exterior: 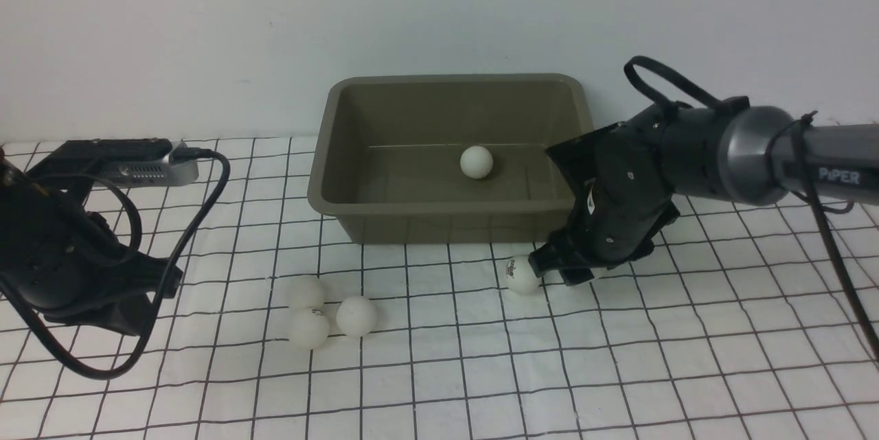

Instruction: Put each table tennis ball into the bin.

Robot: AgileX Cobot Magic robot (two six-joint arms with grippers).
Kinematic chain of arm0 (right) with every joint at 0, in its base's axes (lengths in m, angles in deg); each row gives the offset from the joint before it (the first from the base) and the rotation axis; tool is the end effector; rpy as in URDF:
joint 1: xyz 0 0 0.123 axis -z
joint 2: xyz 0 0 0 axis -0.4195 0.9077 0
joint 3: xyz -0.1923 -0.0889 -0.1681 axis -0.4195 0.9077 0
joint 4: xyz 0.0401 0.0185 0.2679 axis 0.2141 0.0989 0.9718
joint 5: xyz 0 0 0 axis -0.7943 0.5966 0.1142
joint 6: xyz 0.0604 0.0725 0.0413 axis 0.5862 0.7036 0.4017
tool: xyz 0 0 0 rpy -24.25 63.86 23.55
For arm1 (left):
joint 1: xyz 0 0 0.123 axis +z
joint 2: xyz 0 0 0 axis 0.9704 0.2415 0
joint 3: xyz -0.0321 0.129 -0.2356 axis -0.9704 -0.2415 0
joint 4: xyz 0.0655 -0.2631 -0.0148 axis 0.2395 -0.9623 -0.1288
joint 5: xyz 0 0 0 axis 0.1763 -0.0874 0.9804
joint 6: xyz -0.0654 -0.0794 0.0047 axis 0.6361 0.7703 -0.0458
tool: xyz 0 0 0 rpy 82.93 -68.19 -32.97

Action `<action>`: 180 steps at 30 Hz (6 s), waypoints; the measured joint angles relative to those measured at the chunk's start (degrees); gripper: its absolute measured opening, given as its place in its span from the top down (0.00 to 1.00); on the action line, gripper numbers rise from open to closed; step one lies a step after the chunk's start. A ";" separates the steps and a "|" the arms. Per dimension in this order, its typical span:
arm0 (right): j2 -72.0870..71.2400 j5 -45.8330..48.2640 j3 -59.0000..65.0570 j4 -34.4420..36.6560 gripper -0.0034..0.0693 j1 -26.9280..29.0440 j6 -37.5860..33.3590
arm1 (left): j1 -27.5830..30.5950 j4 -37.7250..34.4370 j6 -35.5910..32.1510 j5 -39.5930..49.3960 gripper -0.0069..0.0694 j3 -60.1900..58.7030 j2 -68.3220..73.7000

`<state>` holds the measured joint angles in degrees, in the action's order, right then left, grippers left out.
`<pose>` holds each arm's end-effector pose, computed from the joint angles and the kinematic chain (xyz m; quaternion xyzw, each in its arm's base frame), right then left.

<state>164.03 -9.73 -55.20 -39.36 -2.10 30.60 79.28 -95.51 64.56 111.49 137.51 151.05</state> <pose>0.3810 0.1787 0.1153 -0.1845 0.9737 -0.0285 0.1305 0.2852 -0.0049 0.2173 0.0442 0.9876 -0.0923 0.1189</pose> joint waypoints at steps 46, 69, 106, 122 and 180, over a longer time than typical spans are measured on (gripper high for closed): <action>4.94 21.80 -36.42 11.32 0.28 0.11 -14.47 | 0.00 0.01 0.00 -0.40 0.91 0.00 0.00; -30.66 22.88 3.36 14.59 0.29 0.11 -12.03 | 0.00 -0.43 0.00 0.02 0.91 0.02 0.00; -3.23 -1.54 -0.75 5.62 0.29 -6.45 1.95 | 0.00 -1.44 0.00 0.86 0.91 0.02 0.00; 0.99 -4.65 -0.87 0.98 0.29 -6.45 3.82 | 0.00 -1.44 -0.05 0.87 0.91 0.02 0.00; 2.62 -11.82 -15.61 2.49 0.46 0.37 -4.32 | 0.00 -21.53 -21.57 -9.08 0.69 0.02 0.18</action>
<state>166.65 -21.56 -70.81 -36.88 -1.73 26.28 79.28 -117.05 42.99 102.41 137.53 151.23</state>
